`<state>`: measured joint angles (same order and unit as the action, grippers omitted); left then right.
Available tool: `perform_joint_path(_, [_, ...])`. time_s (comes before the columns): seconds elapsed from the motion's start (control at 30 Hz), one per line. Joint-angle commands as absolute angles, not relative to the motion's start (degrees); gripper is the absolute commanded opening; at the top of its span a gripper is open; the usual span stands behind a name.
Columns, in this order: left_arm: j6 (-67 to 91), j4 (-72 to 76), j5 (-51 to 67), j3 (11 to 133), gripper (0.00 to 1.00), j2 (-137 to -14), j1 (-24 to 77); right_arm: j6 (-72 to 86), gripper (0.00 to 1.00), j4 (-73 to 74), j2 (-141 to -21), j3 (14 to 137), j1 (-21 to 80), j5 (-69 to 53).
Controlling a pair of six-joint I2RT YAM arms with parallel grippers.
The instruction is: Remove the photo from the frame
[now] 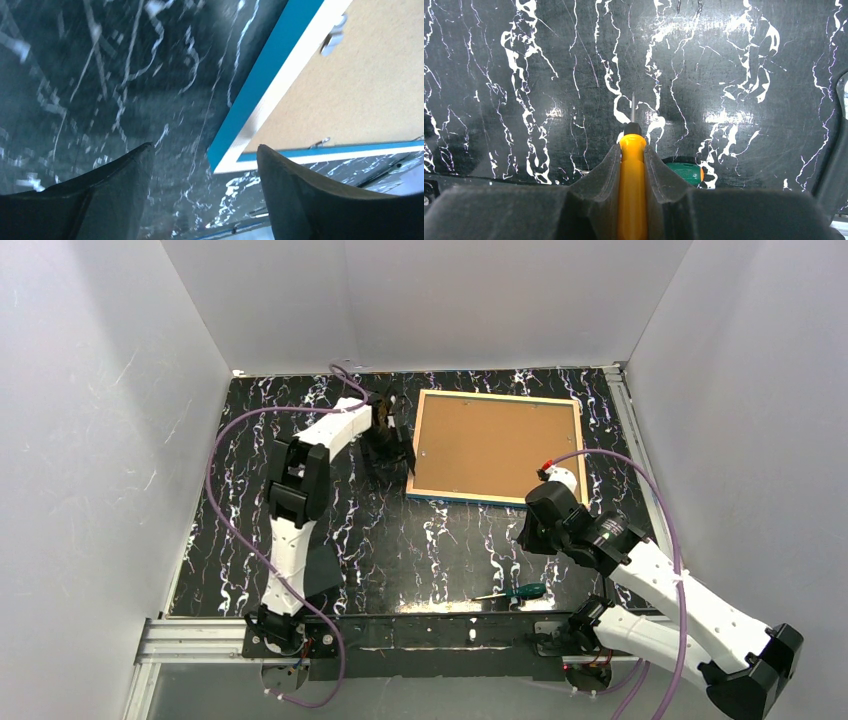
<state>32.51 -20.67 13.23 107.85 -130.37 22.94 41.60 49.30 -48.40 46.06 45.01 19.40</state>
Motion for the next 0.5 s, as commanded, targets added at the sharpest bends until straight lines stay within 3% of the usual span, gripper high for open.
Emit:
perform_joint_path(0.0, [41.58,-27.98,14.18,101.62,0.80,-118.97,22.90,40.69,0.01,47.02,-46.34,48.00,45.01,20.55])
perform_joint_path(0.17, [60.42,-15.39,15.30,86.22,0.98,-109.79,23.69,40.71,0.01,48.03,-44.71,48.34,45.00,20.64])
perform_joint_path(0.37, [83.90,6.82,10.24,73.16,0.98,-107.50,27.54,40.81,0.01,48.52,-43.06,48.31,44.98,20.72])
perform_joint_path(0.47, [93.50,4.64,6.46,75.16,0.98,-110.58,30.98,40.85,0.01,48.81,-42.36,47.98,44.98,20.42])
